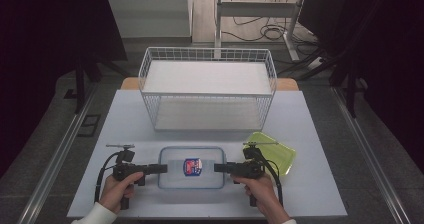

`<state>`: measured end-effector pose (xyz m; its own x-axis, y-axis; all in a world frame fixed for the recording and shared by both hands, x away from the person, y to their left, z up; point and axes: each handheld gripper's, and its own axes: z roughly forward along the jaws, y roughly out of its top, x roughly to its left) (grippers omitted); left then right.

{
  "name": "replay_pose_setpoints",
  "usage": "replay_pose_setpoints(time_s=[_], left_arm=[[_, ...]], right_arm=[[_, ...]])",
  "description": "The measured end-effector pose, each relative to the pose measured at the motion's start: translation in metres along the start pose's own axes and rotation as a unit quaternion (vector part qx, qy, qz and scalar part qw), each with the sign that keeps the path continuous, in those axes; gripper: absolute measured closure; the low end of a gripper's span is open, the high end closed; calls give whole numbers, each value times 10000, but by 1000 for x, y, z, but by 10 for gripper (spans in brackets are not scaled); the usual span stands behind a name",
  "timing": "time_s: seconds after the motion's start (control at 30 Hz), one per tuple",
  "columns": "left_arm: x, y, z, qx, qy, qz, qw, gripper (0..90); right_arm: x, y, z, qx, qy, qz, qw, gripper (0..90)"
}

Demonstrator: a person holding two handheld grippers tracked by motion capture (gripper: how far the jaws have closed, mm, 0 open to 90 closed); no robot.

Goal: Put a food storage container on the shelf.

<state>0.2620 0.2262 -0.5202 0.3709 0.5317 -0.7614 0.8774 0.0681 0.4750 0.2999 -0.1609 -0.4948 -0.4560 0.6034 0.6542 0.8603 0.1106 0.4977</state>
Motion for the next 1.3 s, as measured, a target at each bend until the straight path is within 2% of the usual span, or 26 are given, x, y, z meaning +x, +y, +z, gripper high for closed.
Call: replay_pose_setpoints(time_s=[0.3, 0.7, 1.0, 1.3], left_arm=[[-3, -2, -4, -65, 31, 89, 9999, 512], [-6, -2, -6, -135, 11, 33, 9999, 520], [-16, 1, -13, -253, 6, 193, 9995, 520], [-33, 5, -21, -395, 43, 439, 9982, 520]], right_arm=[[3, -3, -3, -74, 46, -68, 9999, 452], [7, -3, -8, -163, 61, -226, 9996, 473], [14, 0, -16, -283, 130, -340, 9989, 489], [27, 4, -27, -437, 107, -629, 9970, 487]])
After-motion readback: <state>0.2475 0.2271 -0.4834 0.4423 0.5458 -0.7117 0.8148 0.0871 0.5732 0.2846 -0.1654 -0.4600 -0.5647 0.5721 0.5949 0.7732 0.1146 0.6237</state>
